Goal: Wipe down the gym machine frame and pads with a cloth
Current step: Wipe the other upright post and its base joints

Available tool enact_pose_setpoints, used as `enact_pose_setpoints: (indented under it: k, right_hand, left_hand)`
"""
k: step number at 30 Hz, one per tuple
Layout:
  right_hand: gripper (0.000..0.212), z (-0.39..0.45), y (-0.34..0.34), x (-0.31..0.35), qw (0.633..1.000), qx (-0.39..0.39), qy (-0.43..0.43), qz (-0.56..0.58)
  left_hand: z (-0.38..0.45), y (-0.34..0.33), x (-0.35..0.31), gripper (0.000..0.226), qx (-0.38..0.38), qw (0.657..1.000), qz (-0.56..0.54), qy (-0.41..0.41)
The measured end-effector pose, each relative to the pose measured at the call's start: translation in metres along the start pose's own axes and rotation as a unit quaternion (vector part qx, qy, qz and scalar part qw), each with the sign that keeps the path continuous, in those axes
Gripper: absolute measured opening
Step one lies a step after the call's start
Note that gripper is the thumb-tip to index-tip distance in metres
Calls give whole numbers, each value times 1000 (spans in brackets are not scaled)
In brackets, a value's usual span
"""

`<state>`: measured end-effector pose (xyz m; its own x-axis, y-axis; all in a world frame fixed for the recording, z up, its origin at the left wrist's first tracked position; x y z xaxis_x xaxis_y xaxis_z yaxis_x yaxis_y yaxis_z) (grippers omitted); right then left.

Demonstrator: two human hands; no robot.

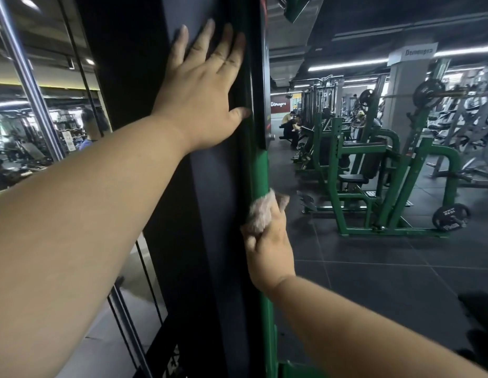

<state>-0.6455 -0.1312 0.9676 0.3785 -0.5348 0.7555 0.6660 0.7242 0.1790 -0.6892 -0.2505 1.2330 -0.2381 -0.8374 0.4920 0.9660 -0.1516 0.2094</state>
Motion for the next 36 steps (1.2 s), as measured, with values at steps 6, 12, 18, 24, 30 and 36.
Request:
enact_pose_setpoints:
  k: [6, 12, 18, 24, 30, 36]
  right_hand:
    - [95, -90, -13, -99, 986, 97, -107, -80]
    - [93, -77, -15, -111, 978, 151, -94, -110]
    - [93, -34, -3, -58, 995, 81, -54, -15]
    - [93, -52, 1, -66, 989, 97, -114, -7]
    - [89, -36, -5, -66, 991, 116, -61, -40]
    - [84, 11, 2, -23, 997, 59, -20, 36]
  left_hand:
    - [-1, -1, -1, 99, -9, 1000, 6, -2]
    - [-2, 0, 0, 92, -20, 1000, 11, -2]
    - [-5, 3, -6, 97, -13, 1000, -3, -27]
    - [-44, -10, -42, 95, 11, 997, -51, -61]
    - [-54, -16, -53, 104, 32, 997, -47, -48]
    - [-55, -20, -55, 101, 26, 998, -46, -44]
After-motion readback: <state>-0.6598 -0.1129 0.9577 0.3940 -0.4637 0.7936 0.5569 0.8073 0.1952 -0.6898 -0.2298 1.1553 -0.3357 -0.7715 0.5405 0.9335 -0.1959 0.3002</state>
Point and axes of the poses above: each hand's wrist, its own z-axis towards the middle knuckle, its own y-axis out of the back of the hand, x = y × z, the point moved 3 cm from there along z, towards the middle knuckle, and after that the axes turned 8 degrees about -x, right-handed, at the moved point
